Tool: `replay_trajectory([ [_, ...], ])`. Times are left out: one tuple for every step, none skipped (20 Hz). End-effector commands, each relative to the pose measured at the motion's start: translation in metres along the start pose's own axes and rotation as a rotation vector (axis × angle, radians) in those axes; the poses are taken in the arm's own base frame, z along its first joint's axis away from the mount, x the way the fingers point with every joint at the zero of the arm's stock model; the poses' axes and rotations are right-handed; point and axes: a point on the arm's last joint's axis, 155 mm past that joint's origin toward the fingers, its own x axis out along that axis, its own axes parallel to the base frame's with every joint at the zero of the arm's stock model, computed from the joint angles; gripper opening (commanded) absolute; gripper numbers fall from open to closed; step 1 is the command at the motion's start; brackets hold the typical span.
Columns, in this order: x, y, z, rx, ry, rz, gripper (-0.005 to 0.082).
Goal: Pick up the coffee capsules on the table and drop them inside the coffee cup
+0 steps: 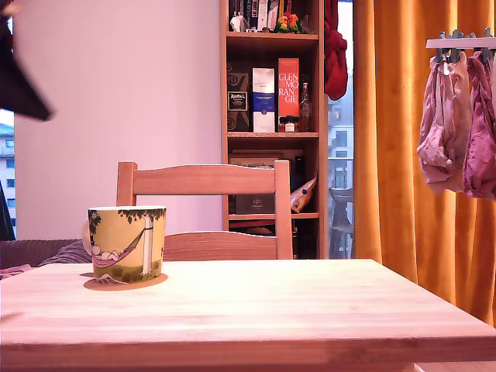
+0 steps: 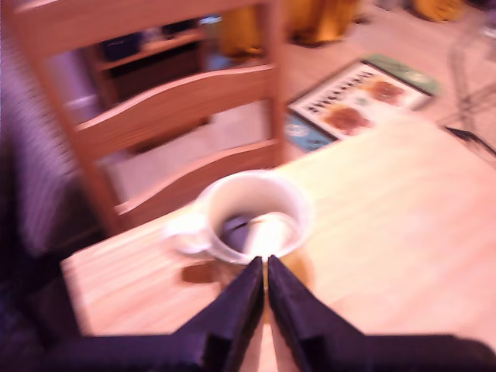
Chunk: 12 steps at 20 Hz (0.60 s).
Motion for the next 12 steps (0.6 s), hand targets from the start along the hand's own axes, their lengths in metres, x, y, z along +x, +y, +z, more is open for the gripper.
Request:
replay_trajectory([
  [-0.011,-0.001,0.004,-0.004,-0.053,0.007,-0.0019],
  [-0.018,-0.002,0.007,0.0,-0.081,0.011,-0.0019],
  [-0.023,-0.001,0.01,-0.004,-0.105,0.023,-0.0019],
  [-0.029,0.001,0.012,-0.005,-0.132,0.042,-0.0019],
  [-0.035,0.003,0.012,-0.002,-0.154,0.06,-0.0019],
  [-0.04,0.003,0.013,-0.012,-0.176,0.072,-0.0019],
  [-0.046,0.006,0.013,-0.037,-0.199,0.094,-0.0019],
  [-0.052,0.005,0.015,-0.044,-0.224,0.095,-0.0019],
  [-0.059,0.003,0.018,-0.038,-0.25,0.094,-0.0019],
  [-0.065,0.001,0.02,-0.037,-0.27,0.093,-0.0019],
  [-0.07,0.001,0.022,-0.035,-0.289,0.096,-0.0019],
  [-0.076,-0.001,0.023,-0.031,-0.303,0.094,-0.0019],
])
